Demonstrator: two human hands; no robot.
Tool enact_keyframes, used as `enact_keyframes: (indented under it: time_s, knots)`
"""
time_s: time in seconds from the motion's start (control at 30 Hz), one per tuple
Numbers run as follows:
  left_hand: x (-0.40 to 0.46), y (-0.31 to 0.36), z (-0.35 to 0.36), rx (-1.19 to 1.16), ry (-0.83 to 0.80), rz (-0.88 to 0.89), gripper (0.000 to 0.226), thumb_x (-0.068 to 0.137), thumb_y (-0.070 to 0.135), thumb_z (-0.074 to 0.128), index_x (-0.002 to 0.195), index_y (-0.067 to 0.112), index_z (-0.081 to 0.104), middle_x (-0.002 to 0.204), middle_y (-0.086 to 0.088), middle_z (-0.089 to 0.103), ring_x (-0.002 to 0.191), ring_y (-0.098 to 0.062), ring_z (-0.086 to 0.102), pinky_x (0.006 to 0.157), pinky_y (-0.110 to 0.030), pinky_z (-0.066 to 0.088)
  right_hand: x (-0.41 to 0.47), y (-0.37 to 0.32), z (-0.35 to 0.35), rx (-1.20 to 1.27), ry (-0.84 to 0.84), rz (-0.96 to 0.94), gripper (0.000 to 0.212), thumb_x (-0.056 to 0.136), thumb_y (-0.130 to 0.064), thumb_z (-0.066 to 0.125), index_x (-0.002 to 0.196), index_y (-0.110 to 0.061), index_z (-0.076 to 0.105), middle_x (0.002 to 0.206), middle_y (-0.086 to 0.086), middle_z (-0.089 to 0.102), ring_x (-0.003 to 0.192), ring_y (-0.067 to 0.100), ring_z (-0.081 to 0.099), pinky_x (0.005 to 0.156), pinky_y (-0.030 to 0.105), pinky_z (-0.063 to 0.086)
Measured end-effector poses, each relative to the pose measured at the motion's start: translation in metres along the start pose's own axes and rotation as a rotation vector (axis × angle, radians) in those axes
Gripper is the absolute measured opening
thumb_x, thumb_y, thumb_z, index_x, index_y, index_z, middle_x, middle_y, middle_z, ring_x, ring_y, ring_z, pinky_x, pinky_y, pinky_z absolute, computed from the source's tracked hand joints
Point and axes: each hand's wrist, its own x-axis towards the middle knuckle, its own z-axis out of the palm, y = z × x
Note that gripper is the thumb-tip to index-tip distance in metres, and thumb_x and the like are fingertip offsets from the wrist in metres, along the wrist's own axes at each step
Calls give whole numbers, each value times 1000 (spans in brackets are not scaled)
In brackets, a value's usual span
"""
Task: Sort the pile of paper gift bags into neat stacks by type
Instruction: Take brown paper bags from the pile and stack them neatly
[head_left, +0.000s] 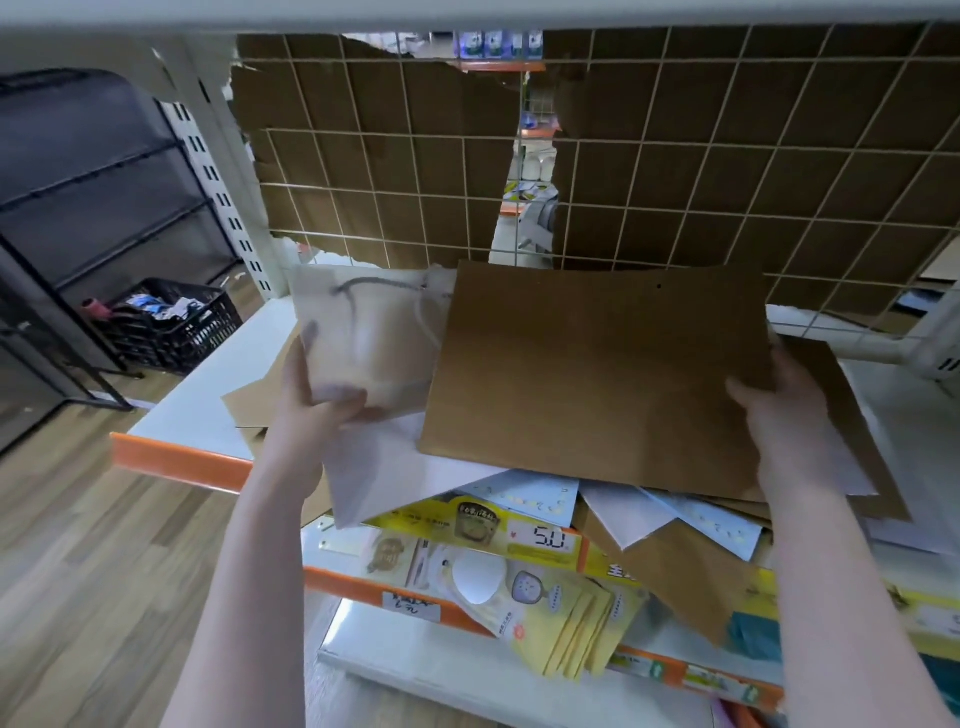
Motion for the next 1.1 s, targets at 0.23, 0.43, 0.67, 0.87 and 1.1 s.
enact_keyframes:
  time_s: [0.23,0.43,0.67,0.87,1.1]
  knots:
    - [-17,-9,-10,60,58,118,60,90,6,55,138,37,36,77,4,66,56,-7,57,63,-19,45,-13,-5,-10,168,25,34,48,89,-14,54,134,-28,50,132,-3,55,121,19,50,106,42,38]
    - [-33,-2,-20,-29,66,203,56,89,1,53,129,40,44,66,5,57,53,-9,51,59,-19,43,-37,-9,-24,218,38,30,44,92,-9,51,131,-27,54,118,-10,57,117,18,53,105,38,39]
    - [-58,8,-2,-64,-4,236,56,89,0,52,130,38,46,60,12,61,53,-10,53,60,-20,48,-67,-14,-62,333,138,51,41,91,-9,54,130,-23,54,111,-4,57,103,17,55,91,32,45]
    - [-105,22,53,-126,-142,242,48,90,-2,52,105,43,57,59,11,59,48,-2,51,48,-13,42,-69,5,-136,279,222,36,45,90,-15,59,134,-14,51,127,3,57,113,17,53,97,29,41]
    - [-193,25,167,-148,-235,247,39,91,-1,52,114,29,56,77,14,68,63,-1,63,51,-15,49,-71,44,-275,229,279,82,42,94,-18,54,135,-16,49,126,-2,51,110,12,43,92,26,33]
